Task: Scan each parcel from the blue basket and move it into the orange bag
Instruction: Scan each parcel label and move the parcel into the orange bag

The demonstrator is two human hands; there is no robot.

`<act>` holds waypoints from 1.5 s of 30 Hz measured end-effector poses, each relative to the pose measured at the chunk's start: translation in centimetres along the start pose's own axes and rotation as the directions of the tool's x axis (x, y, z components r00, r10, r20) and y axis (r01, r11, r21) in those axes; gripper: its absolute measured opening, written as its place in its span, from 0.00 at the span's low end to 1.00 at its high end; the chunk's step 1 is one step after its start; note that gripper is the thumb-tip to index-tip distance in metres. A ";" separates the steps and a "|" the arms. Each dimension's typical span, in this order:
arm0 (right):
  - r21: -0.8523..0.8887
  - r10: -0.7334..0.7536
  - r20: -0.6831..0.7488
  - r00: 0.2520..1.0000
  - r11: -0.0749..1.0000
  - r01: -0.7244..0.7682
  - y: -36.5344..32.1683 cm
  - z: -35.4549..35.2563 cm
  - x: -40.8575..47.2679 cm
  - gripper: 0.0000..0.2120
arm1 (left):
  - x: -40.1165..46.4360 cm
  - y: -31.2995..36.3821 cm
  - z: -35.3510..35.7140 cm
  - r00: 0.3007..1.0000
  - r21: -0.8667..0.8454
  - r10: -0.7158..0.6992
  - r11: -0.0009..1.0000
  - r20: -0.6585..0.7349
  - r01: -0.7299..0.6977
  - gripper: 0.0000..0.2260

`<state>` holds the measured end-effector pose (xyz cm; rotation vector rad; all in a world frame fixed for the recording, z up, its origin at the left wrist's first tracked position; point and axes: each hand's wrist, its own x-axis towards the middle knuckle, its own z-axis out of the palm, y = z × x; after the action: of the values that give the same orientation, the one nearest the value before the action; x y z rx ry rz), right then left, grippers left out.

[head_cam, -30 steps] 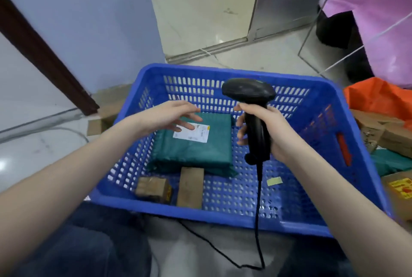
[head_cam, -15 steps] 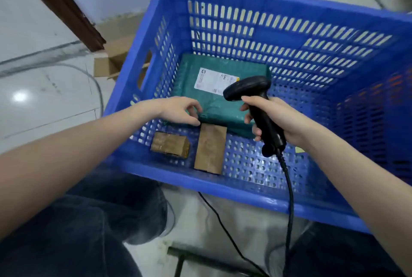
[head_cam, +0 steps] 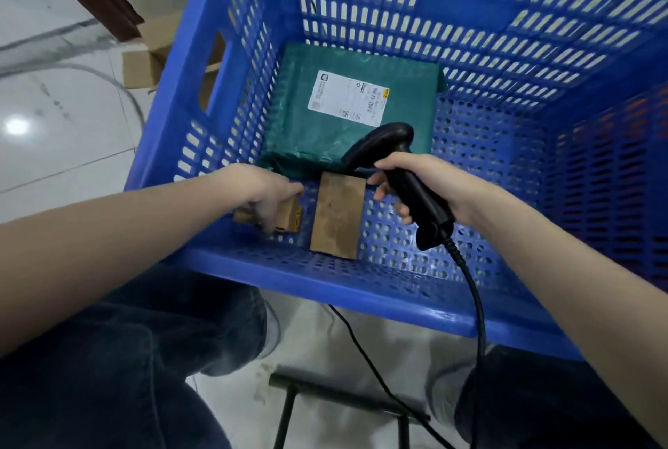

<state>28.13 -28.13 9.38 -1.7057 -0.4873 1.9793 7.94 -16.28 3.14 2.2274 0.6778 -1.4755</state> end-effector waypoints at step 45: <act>-0.042 -0.602 -0.575 0.554 0.698 0.715 -4.1 -4.6 -18.9 0.08 | -16.8 10.7 -18.0 0.513 -0.513 -0.395 -0.114 -0.762 -0.851 0.25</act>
<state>35.27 -35.66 26.29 -1.5386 -0.5817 0.8888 21.94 -17.94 25.93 1.2299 0.8959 0.6739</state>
